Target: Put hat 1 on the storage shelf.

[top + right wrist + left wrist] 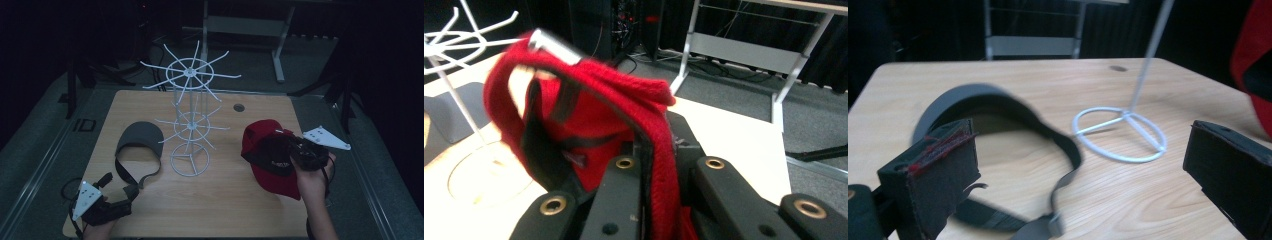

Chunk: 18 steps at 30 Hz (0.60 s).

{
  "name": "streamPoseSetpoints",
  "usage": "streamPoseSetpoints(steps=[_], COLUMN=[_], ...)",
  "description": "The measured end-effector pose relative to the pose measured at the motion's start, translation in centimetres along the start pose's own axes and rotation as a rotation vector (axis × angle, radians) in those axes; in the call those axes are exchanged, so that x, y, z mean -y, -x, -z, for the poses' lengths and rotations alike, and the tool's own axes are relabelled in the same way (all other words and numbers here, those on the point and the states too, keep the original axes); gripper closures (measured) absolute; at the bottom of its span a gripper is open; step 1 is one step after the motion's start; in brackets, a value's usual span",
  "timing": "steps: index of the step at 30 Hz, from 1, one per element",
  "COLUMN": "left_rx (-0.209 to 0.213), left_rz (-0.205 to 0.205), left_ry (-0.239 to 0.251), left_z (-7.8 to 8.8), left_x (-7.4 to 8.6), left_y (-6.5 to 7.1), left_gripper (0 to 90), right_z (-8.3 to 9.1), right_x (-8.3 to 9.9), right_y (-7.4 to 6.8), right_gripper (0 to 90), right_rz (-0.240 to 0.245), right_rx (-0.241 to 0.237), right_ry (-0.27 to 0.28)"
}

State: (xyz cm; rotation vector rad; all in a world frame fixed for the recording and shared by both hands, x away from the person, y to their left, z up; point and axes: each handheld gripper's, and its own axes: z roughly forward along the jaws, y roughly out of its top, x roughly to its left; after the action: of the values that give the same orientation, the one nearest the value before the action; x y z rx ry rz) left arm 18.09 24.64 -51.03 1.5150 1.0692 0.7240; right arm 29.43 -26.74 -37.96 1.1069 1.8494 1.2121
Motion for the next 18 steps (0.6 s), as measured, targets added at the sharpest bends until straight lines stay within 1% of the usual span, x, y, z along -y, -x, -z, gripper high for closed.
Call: streamPoseSetpoints(steps=[6,7,8,9,11,12,13,14,18], left_rx=[0.100,0.100,0.135,0.140,0.181,0.181,0.219,0.227,0.275], left_rz=[-0.044,-0.044,-0.070,-0.076,-0.068,-0.068,-0.065,-0.071,-0.111], left_ry=[0.016,0.016,0.019,0.017,0.023,0.023,0.032,0.034,0.042], left_z=[-0.1,-0.1,-0.1,-0.2,-0.3,-0.3,-0.5,-0.6,-1.3], left_x=[-2.6,-2.6,-3.8,-4.2,-5.0,-5.0,-6.0,-6.4,-7.9], left_y=[2.7,2.7,3.7,4.2,4.7,4.7,5.4,5.7,7.2], left_gripper=[1.5,1.5,1.5,1.6,1.5,1.5,1.5,1.6,1.6], right_z=[0.7,0.9,1.1,1.3,1.6,1.6,1.8,2.2,2.9], right_x=[-0.3,-0.3,-0.5,-0.5,-0.8,-0.8,-0.9,-1.2,-1.9], right_y=[0.2,0.3,0.3,0.2,0.1,0.1,0.1,-0.2,-0.8], right_gripper=[85.9,85.9,85.9,85.9,85.9,85.9,85.9,85.9,85.9], right_rz=[-0.006,-0.005,-0.008,-0.006,-0.007,-0.007,-0.011,-0.006,0.006], right_rx=[0.003,0.002,-0.004,-0.003,-0.012,-0.012,-0.017,-0.026,-0.044], right_ry=[0.013,0.016,0.024,0.029,0.038,0.038,0.043,0.054,0.077])
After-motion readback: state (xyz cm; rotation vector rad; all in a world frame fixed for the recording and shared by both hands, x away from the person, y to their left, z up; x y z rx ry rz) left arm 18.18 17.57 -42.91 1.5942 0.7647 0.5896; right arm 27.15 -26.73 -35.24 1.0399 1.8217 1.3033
